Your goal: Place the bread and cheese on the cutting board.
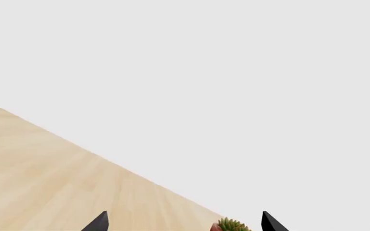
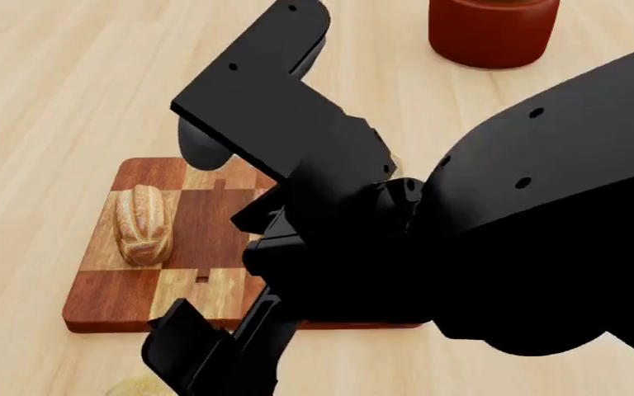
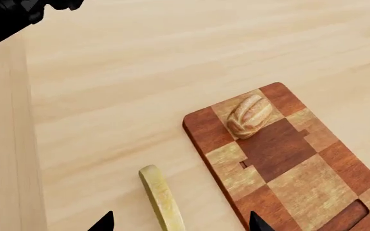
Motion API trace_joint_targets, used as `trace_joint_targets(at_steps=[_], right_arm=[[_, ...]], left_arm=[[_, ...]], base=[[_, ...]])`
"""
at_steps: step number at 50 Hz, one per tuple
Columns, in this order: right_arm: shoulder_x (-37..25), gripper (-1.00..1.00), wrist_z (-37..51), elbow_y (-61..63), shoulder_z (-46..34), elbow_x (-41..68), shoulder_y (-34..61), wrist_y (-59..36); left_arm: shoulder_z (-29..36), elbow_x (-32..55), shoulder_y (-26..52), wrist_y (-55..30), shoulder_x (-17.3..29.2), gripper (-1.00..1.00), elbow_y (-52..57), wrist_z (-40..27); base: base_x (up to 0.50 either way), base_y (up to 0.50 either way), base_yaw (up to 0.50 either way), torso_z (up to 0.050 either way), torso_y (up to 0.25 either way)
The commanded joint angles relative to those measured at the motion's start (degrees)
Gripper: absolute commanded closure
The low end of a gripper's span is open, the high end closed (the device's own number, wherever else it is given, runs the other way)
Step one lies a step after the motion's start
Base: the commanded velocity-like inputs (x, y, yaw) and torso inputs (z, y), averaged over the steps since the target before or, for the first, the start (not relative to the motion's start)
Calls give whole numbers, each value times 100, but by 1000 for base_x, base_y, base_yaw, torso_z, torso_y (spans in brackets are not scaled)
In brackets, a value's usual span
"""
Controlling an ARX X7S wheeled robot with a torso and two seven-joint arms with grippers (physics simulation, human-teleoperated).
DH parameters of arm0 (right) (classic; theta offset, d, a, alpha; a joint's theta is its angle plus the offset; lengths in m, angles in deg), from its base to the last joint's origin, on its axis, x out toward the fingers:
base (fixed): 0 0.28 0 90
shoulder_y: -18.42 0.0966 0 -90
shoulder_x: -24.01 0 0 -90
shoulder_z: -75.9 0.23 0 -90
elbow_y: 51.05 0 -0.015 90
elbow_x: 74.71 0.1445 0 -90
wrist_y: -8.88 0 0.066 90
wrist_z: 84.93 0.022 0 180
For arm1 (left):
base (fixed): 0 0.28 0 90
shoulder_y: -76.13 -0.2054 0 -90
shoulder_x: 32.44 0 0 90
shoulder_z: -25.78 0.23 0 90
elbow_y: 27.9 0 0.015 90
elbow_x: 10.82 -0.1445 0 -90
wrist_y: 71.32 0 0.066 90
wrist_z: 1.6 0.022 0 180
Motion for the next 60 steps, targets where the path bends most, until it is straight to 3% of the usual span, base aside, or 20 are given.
trace_joint_targets(at_steps=[1, 60], right_arm=[[191, -100, -610, 25, -288, -833, -278, 218], [757, -100, -2192, -437, -1959, -2997, -1287, 1472]], left_arm=[[-29, 39, -20, 17, 28, -100, 43, -24], [-23, 141, -64, 68, 95, -100, 106, -6]], base=[[0, 0, 0, 0, 0], [0, 0, 0, 0, 0]])
